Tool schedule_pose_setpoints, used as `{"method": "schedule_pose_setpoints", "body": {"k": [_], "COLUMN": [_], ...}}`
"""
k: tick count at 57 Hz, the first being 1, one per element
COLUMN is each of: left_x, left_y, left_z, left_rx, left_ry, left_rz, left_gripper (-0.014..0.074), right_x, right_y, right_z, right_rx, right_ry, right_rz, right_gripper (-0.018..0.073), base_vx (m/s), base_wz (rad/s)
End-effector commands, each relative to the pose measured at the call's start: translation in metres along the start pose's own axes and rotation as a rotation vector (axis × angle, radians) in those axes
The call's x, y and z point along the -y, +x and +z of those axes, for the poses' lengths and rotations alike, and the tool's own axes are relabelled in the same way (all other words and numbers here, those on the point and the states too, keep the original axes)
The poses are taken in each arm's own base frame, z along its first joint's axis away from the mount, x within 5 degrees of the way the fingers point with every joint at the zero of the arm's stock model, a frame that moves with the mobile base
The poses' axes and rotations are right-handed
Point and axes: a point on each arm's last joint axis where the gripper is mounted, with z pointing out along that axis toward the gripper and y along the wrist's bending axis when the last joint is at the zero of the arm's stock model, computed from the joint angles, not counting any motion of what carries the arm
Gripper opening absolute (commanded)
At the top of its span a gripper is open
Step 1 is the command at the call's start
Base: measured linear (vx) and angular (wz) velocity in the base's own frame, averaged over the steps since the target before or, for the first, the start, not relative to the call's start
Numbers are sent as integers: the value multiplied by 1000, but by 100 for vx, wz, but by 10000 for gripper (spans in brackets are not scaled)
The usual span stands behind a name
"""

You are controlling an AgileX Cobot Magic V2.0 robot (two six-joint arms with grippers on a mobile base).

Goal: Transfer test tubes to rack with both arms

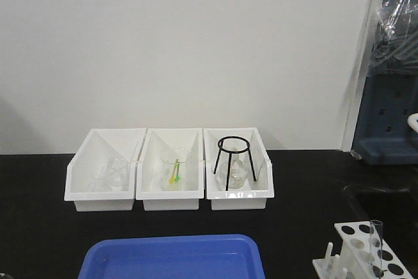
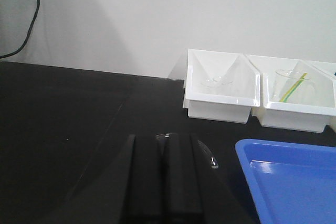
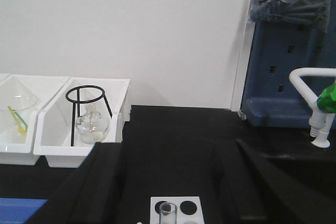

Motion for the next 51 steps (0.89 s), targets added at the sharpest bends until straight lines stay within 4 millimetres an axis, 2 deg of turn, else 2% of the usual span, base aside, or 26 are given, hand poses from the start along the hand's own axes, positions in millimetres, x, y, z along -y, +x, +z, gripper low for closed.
{"method": "schedule_pose_setpoints", "body": {"k": [1, 42, 51], "left_x": [3, 3, 3], "left_y": [-16, -16, -16], "left_z": [-3, -3, -3], "left_rx": [112, 112, 110], "left_ry": [25, 25, 25], "left_rz": [-9, -9, -9], "left_gripper": [-4, -4, -4], "right_x": [2, 2, 1], "right_y": [-20, -21, -13], "right_z": [-3, -3, -9], "right_rx": [122, 124, 116], "right_ry": [5, 5, 4], "right_rz": [-15, -15, -15], "right_gripper": [435, 435, 435], "base_vx": [0, 0, 0], "base_wz": [0, 0, 0]}}
